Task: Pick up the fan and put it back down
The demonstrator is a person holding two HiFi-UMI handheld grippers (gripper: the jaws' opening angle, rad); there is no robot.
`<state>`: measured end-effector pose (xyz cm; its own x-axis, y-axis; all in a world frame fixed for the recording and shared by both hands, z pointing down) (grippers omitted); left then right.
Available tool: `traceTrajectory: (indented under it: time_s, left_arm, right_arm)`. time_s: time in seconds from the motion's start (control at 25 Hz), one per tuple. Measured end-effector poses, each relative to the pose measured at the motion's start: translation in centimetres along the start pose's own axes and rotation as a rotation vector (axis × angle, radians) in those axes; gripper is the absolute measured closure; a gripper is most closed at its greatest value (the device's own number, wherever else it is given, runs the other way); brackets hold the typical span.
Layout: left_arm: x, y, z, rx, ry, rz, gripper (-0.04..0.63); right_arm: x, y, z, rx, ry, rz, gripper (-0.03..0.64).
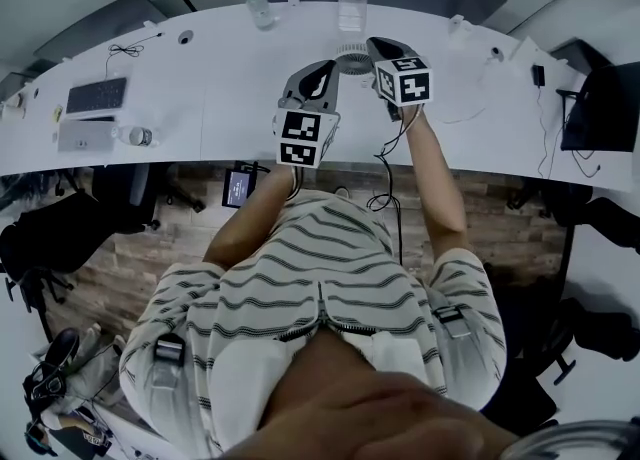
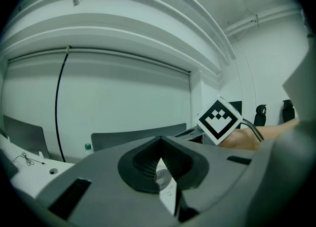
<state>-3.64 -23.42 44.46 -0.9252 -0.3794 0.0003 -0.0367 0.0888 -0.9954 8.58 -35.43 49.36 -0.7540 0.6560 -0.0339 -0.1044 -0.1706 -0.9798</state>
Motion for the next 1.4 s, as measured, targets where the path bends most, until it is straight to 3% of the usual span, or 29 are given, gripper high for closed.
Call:
traceTrajectory:
  time_s: [0.28,0.84,1.04,1.4]
  left_arm:
    - [-0.3,0.2,-0.3,-0.015,0.005,-0.005,0.588]
    - [-0.6,1.5,-0.7,-0.045,-0.001,-0.023,0.588]
    - [-1.0,1.7,-1.0,-0.052,-0.01,-0.046,0.588]
    - [-1.4,2.2,-1.7,-0.057,-0.025,-0.047,0.588]
  right_arm:
    - [1.9,2.0,-2.3,-0.096,-0.084,0.05,0.606]
    - [5.7,4.4,-7.4,-0.227,-0.167,0.082,0.606]
    - [7.0,4.3,-8.4,-0.24,-0.154,0.13,0.606]
    - [8.1,3.9,-10.1,-0.248,-0.188,0.107,0.606]
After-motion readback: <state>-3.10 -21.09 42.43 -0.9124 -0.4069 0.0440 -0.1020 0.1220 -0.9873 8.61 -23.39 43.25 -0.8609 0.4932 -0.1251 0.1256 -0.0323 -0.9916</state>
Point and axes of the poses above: the fingertips, and each gripper's own axes: z forward along the fingers, x to its left, y out of its top, the point moved 6 cm from there along -z, backward along the fingers, and after that the axes turned 15 degrees about -x, right-handed, at the moved point
